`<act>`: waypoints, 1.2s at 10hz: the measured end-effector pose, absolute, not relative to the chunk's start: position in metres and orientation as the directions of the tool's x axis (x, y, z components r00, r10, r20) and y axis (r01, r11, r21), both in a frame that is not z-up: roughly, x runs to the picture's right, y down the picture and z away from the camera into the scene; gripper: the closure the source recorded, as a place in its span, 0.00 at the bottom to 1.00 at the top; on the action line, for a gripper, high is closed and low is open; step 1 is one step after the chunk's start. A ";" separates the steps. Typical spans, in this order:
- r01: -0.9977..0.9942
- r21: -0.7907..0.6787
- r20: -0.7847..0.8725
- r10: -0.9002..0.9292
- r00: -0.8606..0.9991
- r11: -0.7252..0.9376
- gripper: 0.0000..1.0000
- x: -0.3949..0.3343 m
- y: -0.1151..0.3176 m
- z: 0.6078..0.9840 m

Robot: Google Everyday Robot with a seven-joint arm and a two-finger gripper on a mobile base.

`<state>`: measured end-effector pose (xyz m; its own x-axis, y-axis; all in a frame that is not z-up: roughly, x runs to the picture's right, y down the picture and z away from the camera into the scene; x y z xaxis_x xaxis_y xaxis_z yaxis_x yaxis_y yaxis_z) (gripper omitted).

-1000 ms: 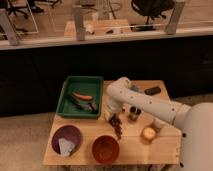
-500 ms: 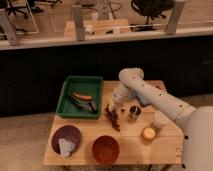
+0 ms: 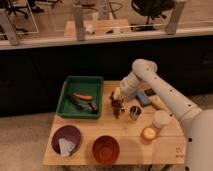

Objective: Place grapes in metal cup

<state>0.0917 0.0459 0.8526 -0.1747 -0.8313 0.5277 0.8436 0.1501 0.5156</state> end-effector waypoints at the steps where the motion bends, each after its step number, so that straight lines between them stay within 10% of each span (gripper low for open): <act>1: 0.837 0.511 0.526 -0.841 -0.125 0.195 1.00 0.106 0.040 0.853; 12: 0.697 0.629 0.447 -0.894 0.037 0.344 1.00 0.169 -0.007 0.785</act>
